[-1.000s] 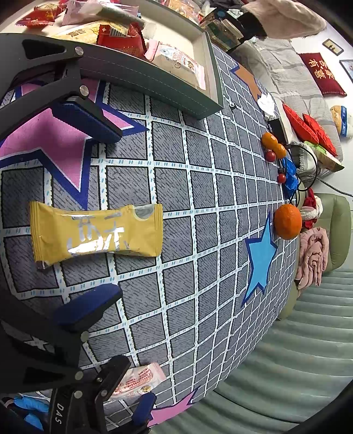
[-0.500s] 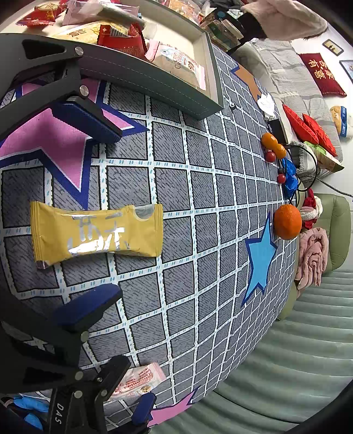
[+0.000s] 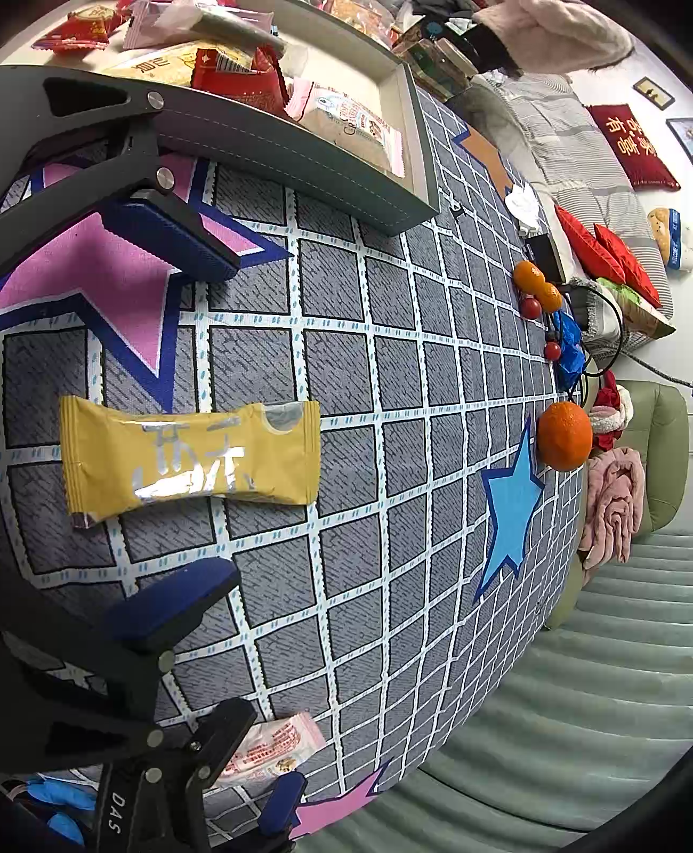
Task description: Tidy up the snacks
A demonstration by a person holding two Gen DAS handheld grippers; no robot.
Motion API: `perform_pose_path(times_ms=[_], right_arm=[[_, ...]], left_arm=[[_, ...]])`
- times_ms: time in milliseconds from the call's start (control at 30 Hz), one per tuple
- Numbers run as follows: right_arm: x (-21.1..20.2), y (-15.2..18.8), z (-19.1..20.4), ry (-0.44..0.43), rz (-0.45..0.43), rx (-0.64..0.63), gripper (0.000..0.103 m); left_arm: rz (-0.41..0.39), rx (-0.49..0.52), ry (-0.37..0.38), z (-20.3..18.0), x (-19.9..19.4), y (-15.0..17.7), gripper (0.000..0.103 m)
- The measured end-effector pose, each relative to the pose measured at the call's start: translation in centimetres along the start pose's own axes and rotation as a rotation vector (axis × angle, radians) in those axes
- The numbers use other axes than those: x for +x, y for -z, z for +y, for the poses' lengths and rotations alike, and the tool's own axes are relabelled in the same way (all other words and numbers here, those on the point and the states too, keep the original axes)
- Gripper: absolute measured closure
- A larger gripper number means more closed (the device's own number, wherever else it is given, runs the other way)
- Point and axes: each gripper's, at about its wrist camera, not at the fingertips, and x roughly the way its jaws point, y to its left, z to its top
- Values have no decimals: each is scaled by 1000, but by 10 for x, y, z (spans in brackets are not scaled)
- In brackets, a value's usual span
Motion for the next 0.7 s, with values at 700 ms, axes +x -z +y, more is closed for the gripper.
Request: perform_pose_path(times_ms=[700], right_arm=[[0,0,0,0,-1,0,0]], left_arm=[[-1,-1,-1,0,1,0,0]])
